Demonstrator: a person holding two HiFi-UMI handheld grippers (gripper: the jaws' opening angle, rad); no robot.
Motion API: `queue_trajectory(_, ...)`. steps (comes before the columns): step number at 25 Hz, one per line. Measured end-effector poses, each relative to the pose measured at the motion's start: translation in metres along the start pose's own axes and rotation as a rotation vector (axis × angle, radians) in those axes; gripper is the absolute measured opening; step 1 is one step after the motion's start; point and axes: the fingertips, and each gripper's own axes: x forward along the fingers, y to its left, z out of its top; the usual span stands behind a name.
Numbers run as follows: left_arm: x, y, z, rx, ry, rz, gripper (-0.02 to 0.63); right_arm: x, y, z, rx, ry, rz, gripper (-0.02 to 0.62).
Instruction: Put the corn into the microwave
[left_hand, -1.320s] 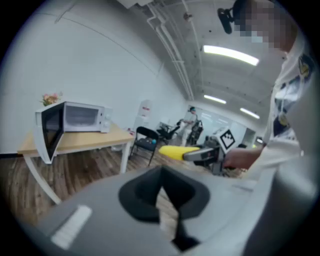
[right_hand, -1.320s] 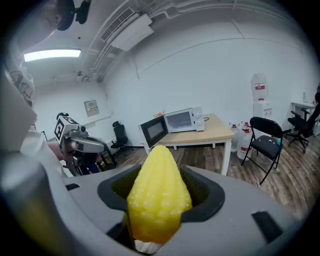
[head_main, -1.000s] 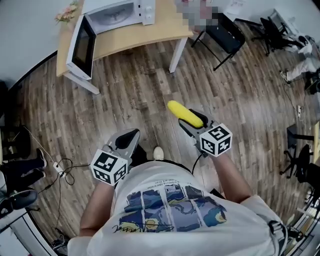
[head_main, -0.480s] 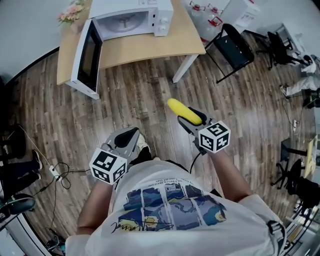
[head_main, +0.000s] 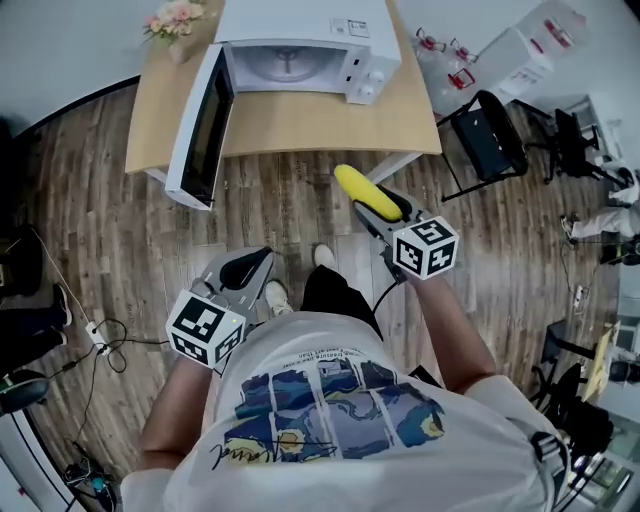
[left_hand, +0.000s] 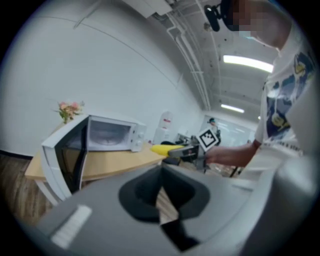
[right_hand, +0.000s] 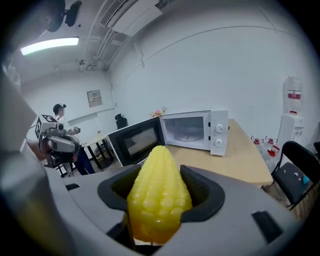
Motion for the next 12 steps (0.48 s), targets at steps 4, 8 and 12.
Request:
queue_trajectory(4,0.002,0.041,0.017,-0.044,-0.023,0.103,0.009,0.061,-0.017,0.039,-0.053,0.0,0.061,0.247)
queue_trajectory(8,0.012,0.076,0.04,-0.088,-0.049,0.208,0.009,0.122,-0.04,0.075,-0.122,0.014,0.11,0.247)
queue_trajectory(12,0.03,0.106,0.066,-0.101,-0.068,0.298,0.009,0.183,-0.066,0.104,-0.18,0.025,0.136,0.247)
